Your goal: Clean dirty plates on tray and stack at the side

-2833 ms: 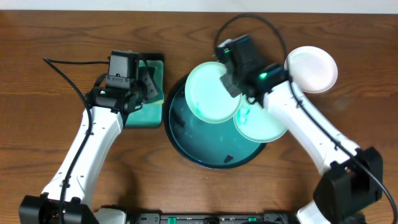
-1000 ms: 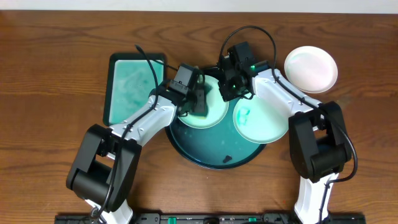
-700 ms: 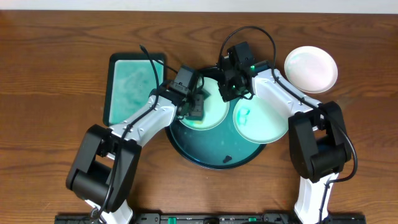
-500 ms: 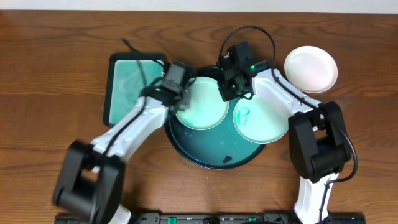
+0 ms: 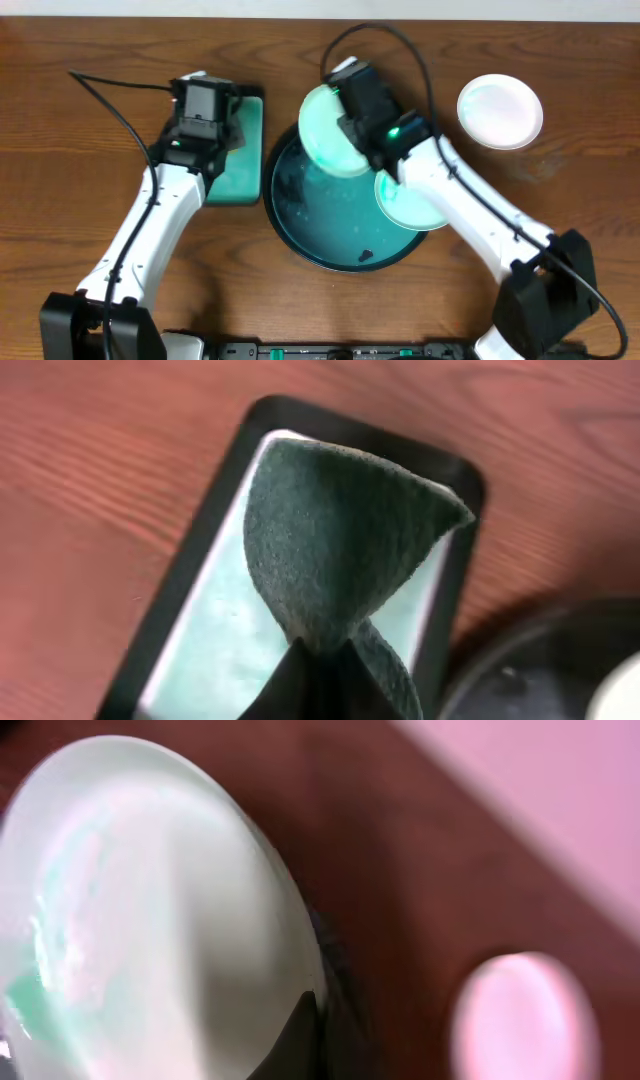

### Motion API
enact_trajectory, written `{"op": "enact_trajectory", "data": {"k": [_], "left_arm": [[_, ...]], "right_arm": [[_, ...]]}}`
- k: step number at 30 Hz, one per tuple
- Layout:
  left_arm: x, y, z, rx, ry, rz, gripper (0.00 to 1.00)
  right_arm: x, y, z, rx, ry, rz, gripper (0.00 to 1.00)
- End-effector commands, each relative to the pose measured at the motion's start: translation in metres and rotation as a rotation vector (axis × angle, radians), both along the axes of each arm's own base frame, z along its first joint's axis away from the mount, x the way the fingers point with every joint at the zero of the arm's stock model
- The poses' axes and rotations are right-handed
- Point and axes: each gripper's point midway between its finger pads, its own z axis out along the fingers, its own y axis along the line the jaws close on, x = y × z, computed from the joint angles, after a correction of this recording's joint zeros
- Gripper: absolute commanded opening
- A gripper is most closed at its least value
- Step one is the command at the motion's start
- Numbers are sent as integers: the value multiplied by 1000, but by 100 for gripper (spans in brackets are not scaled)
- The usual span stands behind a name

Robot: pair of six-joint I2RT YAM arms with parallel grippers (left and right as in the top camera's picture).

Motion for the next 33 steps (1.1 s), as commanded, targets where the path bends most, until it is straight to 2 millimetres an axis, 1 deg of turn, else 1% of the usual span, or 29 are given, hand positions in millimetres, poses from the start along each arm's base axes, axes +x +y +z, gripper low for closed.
{"op": "enact_trajectory", "data": {"k": [1,4,5,7,11,13,15,17,19,21,24,26,29,31,33], "left_arm": [[-1,15,-2,8,4,50,7],[-1,17,-2,8,6,55,7],[-1,16,-2,8,6,55,7],[-1,15,-2,2,7,50,7],[-1,10,-3,-22,11,31,7],[-1,7,-4,-36,14,21,7],[-1,6,-4,-41,15,17,7],[-1,0,-5,-69,17,-2,7],[-1,-11,-6,-128,22,-32,7],[-1,-27,-6,-202,28,-90,7],[-2,-44,-5,-277,35,-150,7],[-3,-51,-5,-309,41,-175,8],[-5,-59,-4,-343,46,-203,7],[-6,-65,-3,-363,48,-224,7],[-6,-72,-2,-375,47,-246,7]], "right_arm": [[-2,-22,50,-372,-201,-81,1],[-10,-8,65,-494,-247,-39,1],[-15,0,74,-543,-281,-32,1],[-20,7,81,-576,-305,-23,1],[-26,20,83,-583,-320,5,1],[-27,22,83,-577,-323,7,1],[-26,23,82,-531,-329,-9,1],[-24,23,72,-442,-307,-13,1],[-23,26,49,-335,-218,33,1],[-23,28,23,-186,-97,69,1],[-25,26,-9,78,96,61,1],[-30,28,-22,240,231,98,1],[-38,30,-31,449,392,174,1],[-37,19,-40,510,445,163,1],[-32,4,-54,516,464,122,1]]}}
